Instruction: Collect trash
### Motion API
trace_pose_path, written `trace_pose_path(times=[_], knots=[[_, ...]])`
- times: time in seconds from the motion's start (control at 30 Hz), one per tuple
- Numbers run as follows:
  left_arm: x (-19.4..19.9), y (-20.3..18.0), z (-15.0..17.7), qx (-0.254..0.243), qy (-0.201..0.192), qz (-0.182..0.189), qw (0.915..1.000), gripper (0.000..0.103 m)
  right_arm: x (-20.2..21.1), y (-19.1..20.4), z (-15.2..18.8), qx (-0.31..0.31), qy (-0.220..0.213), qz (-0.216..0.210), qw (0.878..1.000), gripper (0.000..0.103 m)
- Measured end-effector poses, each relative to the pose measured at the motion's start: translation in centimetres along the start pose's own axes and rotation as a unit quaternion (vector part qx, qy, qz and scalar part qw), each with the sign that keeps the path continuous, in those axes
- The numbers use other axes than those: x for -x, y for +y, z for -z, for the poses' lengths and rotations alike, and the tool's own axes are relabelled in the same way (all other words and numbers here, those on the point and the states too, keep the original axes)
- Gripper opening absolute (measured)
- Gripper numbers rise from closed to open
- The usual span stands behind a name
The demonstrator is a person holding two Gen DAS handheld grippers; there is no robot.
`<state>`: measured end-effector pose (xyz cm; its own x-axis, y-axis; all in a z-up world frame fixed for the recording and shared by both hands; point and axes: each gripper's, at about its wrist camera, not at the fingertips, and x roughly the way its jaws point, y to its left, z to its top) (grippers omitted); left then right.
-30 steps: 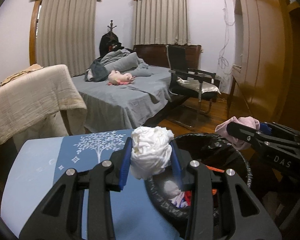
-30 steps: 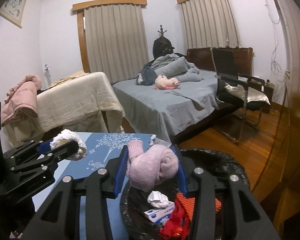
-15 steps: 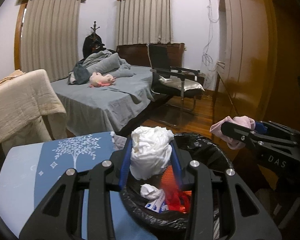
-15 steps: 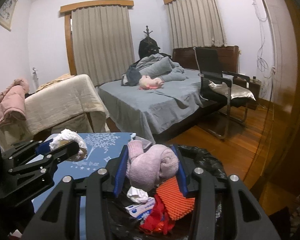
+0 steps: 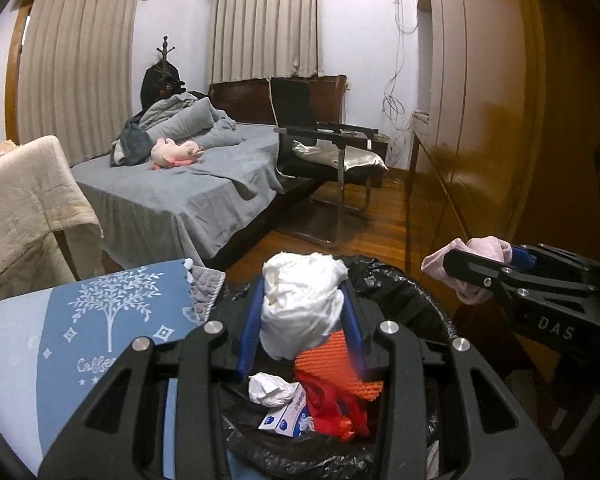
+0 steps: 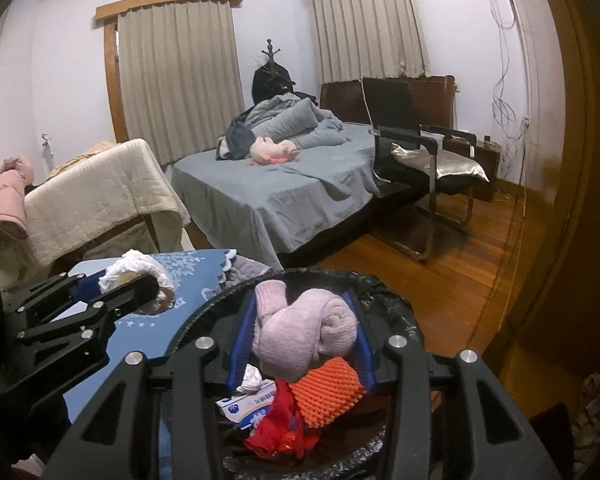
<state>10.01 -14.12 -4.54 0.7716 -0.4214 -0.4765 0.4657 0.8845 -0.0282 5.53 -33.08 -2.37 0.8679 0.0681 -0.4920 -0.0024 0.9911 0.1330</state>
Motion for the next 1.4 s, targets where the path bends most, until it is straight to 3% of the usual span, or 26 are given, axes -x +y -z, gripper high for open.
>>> trace_pose_path(times=[0.83, 1.0, 1.13, 1.3, 1.4], knots=[[-7.4, 0.8, 0.8, -0.007, 0.036, 0.003, 0.9993, 0.037, -6.8, -2.1, 0.4, -0.014, 0.036, 0.008, 0.999, 0.045], [-8.0, 1.5, 0.8, 0.005, 0.040, 0.017, 0.9990, 0.050, -7.7, -2.3, 0.2, -0.012, 0.041, 0.016, 0.999, 0.062], [-7.7, 2.3, 0.6, 0.014, 0.038, 0.010, 0.9991, 0.060, -7.3, -2.6, -0.3, -0.018, 0.033, 0.020, 0.999, 0.070], [-6.6, 3.5, 0.0, 0.020, 0.030, -0.007, 0.9993, 0.079, -6.2, -2.4, -0.7, -0.016, 0.020, 0.023, 0.999, 0.095], [-5.6, 4.0, -0.4, 0.018, 0.026, -0.017, 0.9993, 0.087, -5.5, -1.9, -0.9, -0.011, 0.015, 0.022, 1.000, 0.097]])
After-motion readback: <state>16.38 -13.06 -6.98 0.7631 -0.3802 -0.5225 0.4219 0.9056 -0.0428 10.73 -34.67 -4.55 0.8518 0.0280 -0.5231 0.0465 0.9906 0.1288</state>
